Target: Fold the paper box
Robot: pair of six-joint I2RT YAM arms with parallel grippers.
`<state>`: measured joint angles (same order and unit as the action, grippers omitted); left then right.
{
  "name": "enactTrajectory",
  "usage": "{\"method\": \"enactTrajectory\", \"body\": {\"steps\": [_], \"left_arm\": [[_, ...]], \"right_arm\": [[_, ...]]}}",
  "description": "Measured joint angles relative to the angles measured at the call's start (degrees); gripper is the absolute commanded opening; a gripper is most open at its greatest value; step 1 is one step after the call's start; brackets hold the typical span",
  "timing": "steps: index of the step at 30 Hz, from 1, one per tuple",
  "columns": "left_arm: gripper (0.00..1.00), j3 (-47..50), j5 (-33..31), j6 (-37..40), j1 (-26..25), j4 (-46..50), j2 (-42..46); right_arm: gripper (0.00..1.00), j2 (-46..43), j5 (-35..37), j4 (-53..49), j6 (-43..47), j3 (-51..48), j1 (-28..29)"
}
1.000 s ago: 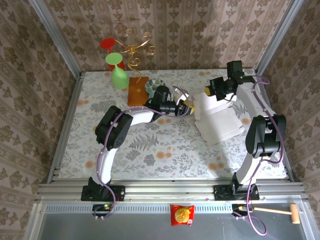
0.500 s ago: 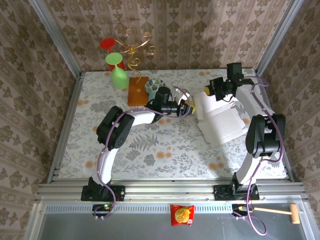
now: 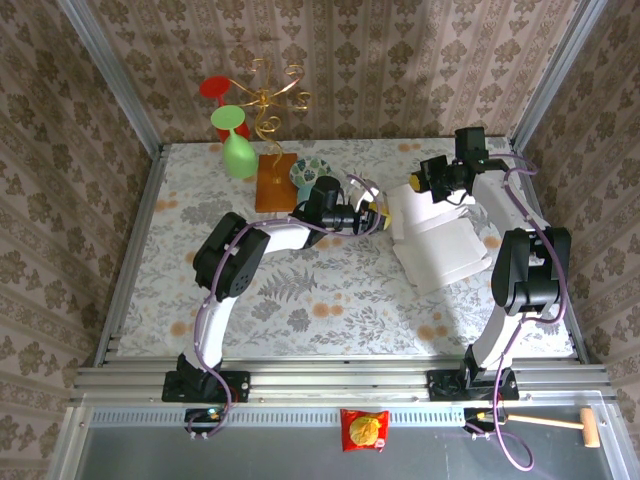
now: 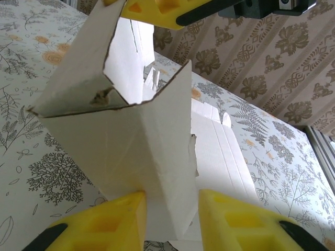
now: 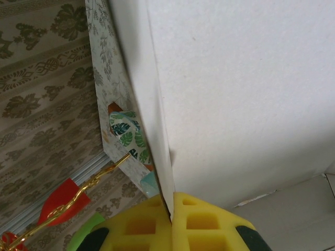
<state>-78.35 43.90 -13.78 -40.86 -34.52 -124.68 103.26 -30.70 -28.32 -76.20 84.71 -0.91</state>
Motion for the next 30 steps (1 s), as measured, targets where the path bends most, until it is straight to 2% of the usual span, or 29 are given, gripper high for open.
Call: {"method": "enactTrajectory", "body": {"steps": [18, 30], "left_arm": [[0.33, 0.4, -2.0, -0.7, -0.4, -1.2, 0.0], [0.38, 1.3, -2.6, -1.1, -0.4, -1.7, 0.0]], "right_arm": [[0.00, 1.1, -1.1, 2.9, 0.8, -0.3, -0.1], [0.00, 2.0, -1.5, 5.6, 0.8, -0.9, -0.1]]}}
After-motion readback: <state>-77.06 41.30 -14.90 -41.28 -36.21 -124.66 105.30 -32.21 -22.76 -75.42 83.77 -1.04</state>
